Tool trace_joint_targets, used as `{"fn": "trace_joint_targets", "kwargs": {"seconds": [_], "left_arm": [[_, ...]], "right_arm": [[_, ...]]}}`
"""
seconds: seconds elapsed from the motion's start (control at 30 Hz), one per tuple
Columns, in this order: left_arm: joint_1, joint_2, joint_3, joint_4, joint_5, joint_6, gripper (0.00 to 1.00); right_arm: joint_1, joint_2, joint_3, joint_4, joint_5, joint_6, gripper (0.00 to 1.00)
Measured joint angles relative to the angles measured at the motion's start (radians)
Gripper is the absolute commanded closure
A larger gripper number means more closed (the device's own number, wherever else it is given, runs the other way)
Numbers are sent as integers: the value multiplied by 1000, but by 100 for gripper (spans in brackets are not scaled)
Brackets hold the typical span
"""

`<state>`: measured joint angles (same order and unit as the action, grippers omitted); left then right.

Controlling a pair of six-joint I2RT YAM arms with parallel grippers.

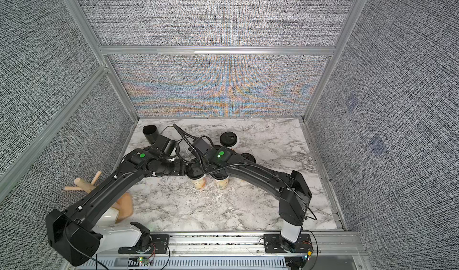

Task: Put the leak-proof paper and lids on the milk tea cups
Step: Secure the cup lid on the cup.

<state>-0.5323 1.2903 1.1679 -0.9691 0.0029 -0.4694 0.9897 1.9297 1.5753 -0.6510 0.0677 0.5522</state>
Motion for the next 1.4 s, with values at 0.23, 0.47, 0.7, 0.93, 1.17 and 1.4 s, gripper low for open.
{"fn": "trace_joint_targets", "kwargs": {"seconds": [0.23,0.47,0.7,0.93,1.17,1.4], "left_arm": [[-1,-5,15,-25,1,6,18],[-2,-46,61,-118,8,51,18],[-2,-106,50,-103,63,98,18],[-2,-120,-18,14,135,85,18],[-2,-95,-75,117,160,35,18],[-2,-106,-100,158,121,9,18]], "right_arm": [[-3,-6,-20,29,-15,3,51],[-4,-5,-25,37,-17,5,51],[-4,-6,-26,37,-17,8,51],[-4,-5,-24,37,-17,11,51],[-4,-4,-22,34,-17,11,51],[-4,-1,-19,31,-18,11,52]]}}
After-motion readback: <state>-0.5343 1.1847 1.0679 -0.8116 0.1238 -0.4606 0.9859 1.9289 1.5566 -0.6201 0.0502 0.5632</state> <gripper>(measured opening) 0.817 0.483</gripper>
